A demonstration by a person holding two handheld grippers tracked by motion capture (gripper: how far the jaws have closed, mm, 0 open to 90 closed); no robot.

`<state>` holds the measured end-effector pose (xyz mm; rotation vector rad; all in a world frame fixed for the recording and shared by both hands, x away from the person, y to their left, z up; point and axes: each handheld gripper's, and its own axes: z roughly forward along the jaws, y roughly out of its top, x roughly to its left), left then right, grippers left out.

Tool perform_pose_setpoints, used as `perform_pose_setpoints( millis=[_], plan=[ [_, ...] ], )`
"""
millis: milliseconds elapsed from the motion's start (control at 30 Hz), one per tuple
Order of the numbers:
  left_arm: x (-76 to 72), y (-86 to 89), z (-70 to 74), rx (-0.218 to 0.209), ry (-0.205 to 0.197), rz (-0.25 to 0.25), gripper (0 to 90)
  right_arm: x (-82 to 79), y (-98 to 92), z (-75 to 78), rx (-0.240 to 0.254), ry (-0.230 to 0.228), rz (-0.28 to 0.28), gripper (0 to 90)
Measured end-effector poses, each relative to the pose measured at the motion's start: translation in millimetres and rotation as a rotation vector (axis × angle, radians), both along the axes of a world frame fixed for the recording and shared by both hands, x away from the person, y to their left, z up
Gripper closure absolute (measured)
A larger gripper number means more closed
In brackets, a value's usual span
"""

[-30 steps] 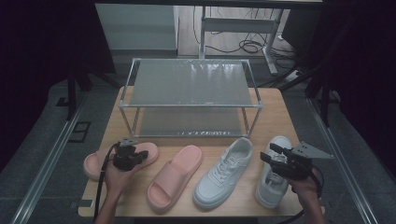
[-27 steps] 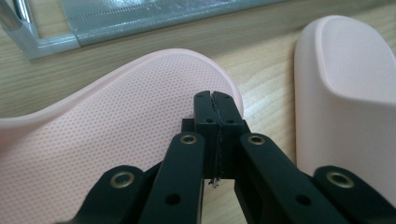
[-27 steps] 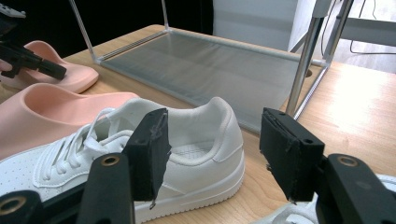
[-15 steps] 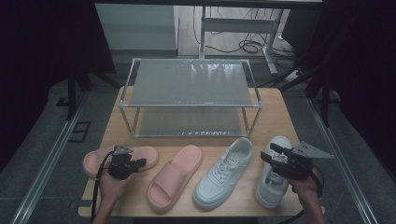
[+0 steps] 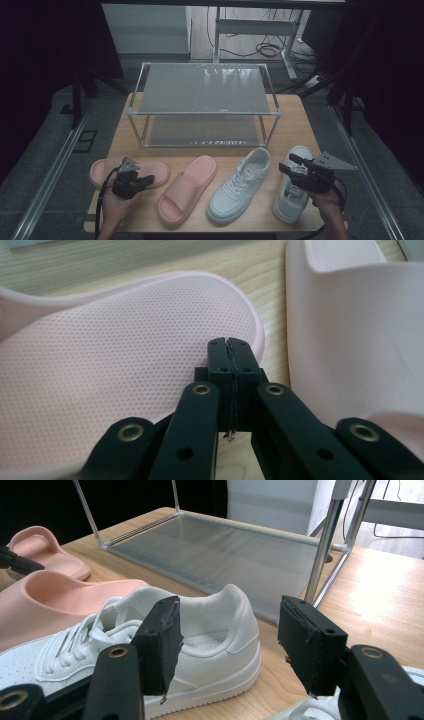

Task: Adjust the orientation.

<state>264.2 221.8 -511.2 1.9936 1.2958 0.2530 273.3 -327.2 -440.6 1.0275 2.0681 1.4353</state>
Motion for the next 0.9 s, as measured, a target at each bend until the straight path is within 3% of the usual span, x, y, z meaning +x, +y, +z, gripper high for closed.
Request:
perform_pose_setpoints(
  millis=[167, 233, 400, 600, 733, 900],
  plan=[
    [-6.4, 18.3, 10.7, -0.012, -0.057, 0.082, 90.0, 0.3, -0.4, -0.2, 0.001, 0.002, -0.002, 42.8],
    [-6.7, 24.1, 12.2, -0.005, -0.055, 0.098, 90.0, 0.6, -0.5, -0.5, 0.000, 0.002, -0.003, 42.8],
    [-6.2, 24.6, 3.6, 0.040, -0.019, 0.099, 90.0, 0.8, 0.3, -0.9, -0.004, 0.002, -0.001, 42.7],
    [-11.5, 28.8, 2.7, 0.055, -0.014, 0.104, 90.0, 0.8, -0.3, -1.0, -0.001, 0.004, -0.003, 42.7],
    [-20.5, 34.5, 4.7, 0.071, -0.005, 0.093, 90.0, 0.3, -0.5, -0.7, 0.001, 0.005, -0.002, 42.8],
    [-36.8, 44.0, 5.5, 0.052, -0.002, 0.085, 90.0, 1.2, 0.0, -1.4, -0.002, 0.005, -0.002, 42.8]
  ],
)
